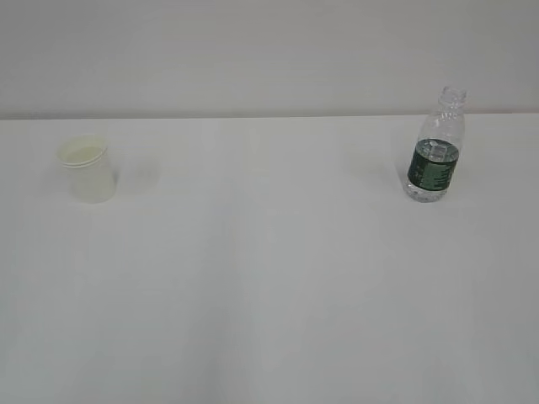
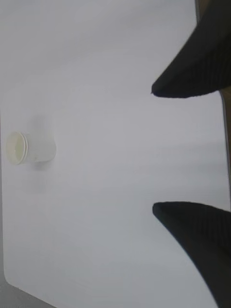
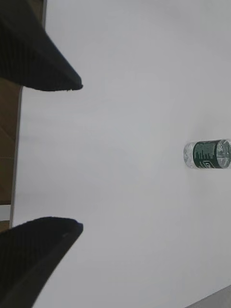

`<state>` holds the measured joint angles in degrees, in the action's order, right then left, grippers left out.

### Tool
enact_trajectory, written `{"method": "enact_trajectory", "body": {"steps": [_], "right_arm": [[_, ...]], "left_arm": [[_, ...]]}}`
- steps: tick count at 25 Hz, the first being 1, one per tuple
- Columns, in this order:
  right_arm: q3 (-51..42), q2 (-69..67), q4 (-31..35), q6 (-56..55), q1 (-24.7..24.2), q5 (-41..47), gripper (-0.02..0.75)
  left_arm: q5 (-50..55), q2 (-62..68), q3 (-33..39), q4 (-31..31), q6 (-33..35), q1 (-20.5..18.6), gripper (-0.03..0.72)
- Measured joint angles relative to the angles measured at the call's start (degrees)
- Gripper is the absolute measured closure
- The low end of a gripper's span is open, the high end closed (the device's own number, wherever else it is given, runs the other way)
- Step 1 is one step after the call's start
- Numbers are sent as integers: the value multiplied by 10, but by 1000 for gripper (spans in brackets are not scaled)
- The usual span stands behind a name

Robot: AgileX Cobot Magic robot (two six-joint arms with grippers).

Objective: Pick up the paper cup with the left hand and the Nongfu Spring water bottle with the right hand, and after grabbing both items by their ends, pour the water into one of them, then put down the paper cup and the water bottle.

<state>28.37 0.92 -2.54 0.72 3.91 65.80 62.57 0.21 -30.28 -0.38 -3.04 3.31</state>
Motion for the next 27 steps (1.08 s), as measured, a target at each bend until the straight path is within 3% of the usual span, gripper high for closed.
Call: {"method": "enact_trajectory", "body": {"steps": [5,27], "right_arm": [[0,0,0,0,0,0,116],[0,0,0,0,0,0,164]], "left_arm": [[0,0,0,0,0,0,155],[0,0,0,-3,1,0,151]]}}
